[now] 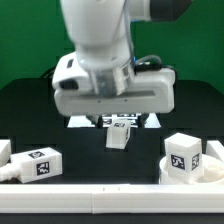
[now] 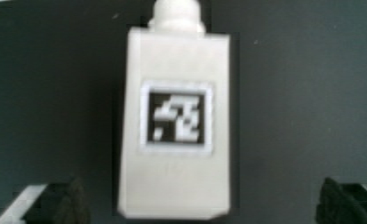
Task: Assemble stool
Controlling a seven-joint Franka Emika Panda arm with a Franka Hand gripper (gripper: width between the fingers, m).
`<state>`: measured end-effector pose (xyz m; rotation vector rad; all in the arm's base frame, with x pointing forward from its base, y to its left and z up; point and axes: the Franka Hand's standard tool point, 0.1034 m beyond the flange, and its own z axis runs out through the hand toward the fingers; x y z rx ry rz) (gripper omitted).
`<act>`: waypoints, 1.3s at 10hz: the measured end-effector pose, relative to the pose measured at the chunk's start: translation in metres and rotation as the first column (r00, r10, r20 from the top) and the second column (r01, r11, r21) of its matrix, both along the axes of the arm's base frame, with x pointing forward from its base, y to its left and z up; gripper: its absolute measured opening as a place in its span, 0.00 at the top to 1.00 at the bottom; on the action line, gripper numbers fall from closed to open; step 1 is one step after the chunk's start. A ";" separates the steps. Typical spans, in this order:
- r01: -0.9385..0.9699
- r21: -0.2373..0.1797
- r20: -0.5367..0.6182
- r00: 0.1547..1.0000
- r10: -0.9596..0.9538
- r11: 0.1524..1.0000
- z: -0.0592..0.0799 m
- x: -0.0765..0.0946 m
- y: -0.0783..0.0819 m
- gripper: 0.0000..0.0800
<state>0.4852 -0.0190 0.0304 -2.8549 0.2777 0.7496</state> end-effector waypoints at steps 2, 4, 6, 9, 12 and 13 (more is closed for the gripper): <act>0.055 0.027 -0.162 0.986 -0.050 0.998 -0.002 -0.011 -0.003 0.19; 0.071 0.052 -0.354 0.934 -0.048 0.996 -0.002 -0.026 0.000 0.19; 0.055 0.082 -0.443 0.896 -0.013 0.995 -0.008 -0.022 0.005 0.19; 0.062 0.084 -0.458 0.889 -0.016 0.995 -0.009 -0.026 0.004 0.19; 0.078 0.076 -0.472 0.881 -0.033 0.994 -0.010 -0.029 0.004 0.19; 0.088 0.062 -0.484 0.874 -0.047 0.994 -0.011 -0.030 0.004 0.19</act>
Offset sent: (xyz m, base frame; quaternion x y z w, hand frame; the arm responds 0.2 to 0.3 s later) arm -0.0142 -0.0049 -0.0067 -0.0035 -0.3122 0.0981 0.9449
